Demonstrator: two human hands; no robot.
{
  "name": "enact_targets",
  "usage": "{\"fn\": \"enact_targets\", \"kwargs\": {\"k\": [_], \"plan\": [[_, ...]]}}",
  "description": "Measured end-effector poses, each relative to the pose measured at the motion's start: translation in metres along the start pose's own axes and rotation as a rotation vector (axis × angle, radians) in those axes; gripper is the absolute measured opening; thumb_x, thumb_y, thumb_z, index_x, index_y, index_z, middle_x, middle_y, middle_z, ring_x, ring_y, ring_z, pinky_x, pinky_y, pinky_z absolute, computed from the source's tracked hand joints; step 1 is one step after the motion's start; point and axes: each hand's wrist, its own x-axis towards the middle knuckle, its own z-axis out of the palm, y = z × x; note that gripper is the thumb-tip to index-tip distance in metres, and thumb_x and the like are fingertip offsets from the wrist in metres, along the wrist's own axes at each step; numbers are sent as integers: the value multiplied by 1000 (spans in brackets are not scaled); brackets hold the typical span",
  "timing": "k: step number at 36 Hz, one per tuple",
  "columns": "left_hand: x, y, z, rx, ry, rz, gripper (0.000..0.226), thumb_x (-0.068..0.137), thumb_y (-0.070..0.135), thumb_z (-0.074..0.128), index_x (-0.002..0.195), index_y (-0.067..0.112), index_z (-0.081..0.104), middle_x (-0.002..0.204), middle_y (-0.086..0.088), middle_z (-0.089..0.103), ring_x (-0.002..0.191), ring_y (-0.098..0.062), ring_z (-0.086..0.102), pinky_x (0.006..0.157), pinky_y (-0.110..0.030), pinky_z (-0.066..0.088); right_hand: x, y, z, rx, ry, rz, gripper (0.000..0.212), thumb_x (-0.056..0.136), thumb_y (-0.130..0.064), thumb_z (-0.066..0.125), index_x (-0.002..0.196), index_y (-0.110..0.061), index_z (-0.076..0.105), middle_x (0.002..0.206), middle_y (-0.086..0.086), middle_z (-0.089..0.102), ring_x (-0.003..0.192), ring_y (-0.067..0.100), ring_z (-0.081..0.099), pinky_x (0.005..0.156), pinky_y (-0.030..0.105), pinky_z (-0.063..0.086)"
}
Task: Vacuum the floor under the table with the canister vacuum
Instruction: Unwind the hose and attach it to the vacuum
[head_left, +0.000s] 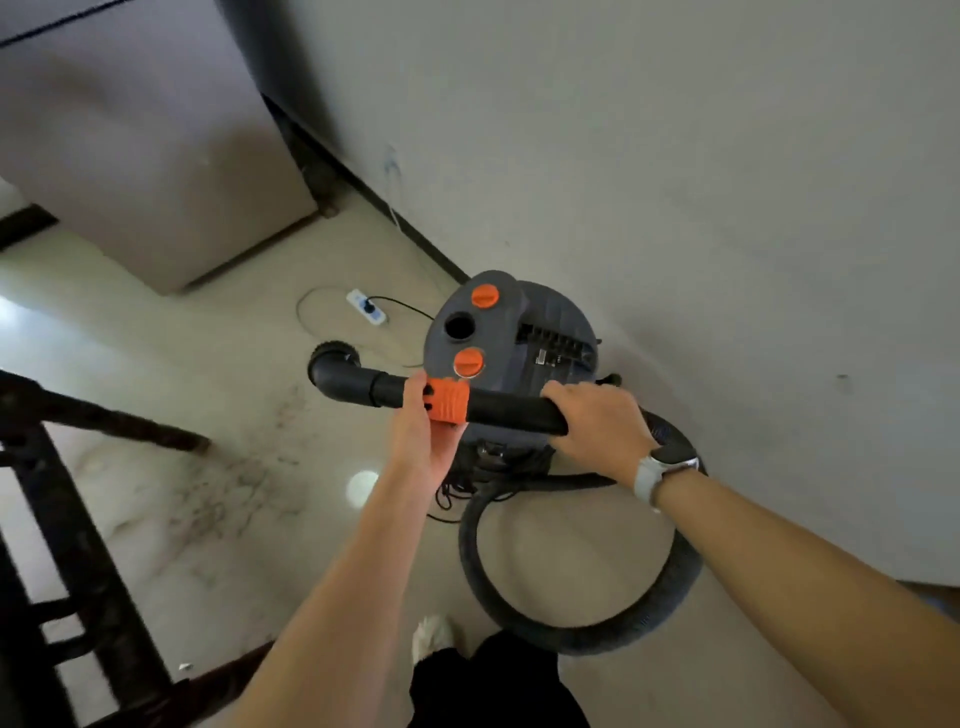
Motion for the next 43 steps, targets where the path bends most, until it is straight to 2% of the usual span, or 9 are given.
{"fn": "enact_targets", "kwargs": {"k": [5, 8, 11, 14, 20, 28, 32, 37, 43], "plan": [[-21, 8, -27, -4, -24, 92, 14, 96, 23, 55, 95, 10, 51, 72, -4, 60, 63, -15, 66, 83, -37, 53, -20, -64, 27, 200, -82, 139, 36, 89, -37, 60, 115, -14, 51, 102, 4, 66, 92, 25, 64, 68, 29, 42], [-29, 7, -36, 19, -2, 134, 24, 94, 23, 58, 113, 12, 48, 81, -6, 61, 66, -17, 66, 71, -35, 57, -27, -95, 40, 341, -184, 217, 43, 90, -44, 59, 120, -15, 47, 111, 4, 63, 100, 23, 62, 78, 32, 48], [-38, 15, -48, 89, 26, 99, 10, 96, 25, 55, 98, 17, 50, 65, -4, 64, 56, -15, 63, 60, -31, 58, -32, -113, 45, 507, -327, 191, 46, 89, -51, 56, 121, -19, 47, 107, -1, 62, 97, 18, 61, 79, 31, 49], [-39, 27, -66, 165, 27, 101, 12, 96, 25, 55, 97, 14, 50, 67, -4, 57, 57, -17, 56, 64, -34, 52, -37, -112, 45, 427, -382, 164, 41, 96, -48, 42, 127, -23, 52, 117, -4, 62, 106, 16, 58, 89, 32, 46], [-21, 41, -98, 468, 25, 165, 8, 95, 22, 55, 100, 17, 53, 70, -4, 53, 50, -16, 50, 51, -29, 46, -18, -45, 75, 254, -305, 334, 30, 99, -29, 40, 121, -16, 56, 120, 7, 61, 114, 28, 55, 86, 36, 45], [20, 25, -91, 775, -8, 288, 8, 96, 15, 51, 97, 22, 52, 76, -9, 52, 51, -20, 49, 49, -28, 47, 60, 34, 119, 276, -220, 455, 47, 98, -26, 44, 140, -5, 39, 138, 19, 45, 126, 36, 44, 100, 48, 41], [55, 13, -80, 802, 57, 299, 7, 95, 13, 53, 99, 18, 52, 78, -13, 54, 51, -24, 49, 48, -30, 46, 101, 76, 139, 150, -171, 468, 48, 97, -30, 46, 138, -5, 39, 138, 21, 43, 125, 40, 41, 100, 51, 39], [89, -5, -75, 738, 158, 307, 9, 94, 11, 53, 100, 18, 54, 76, -11, 55, 51, -24, 50, 50, -32, 46, 137, 130, 161, 43, -249, 430, 65, 98, -42, 42, 149, -8, 21, 148, 20, 32, 135, 38, 31, 109, 48, 24], [104, -13, -79, 693, 270, 263, 13, 96, 15, 51, 108, 20, 52, 82, -13, 55, 54, -20, 51, 50, -28, 48, 150, 156, 171, 113, -391, 286, 52, 96, -45, 42, 130, -5, 43, 122, 20, 53, 108, 39, 53, 84, 46, 47]]}}
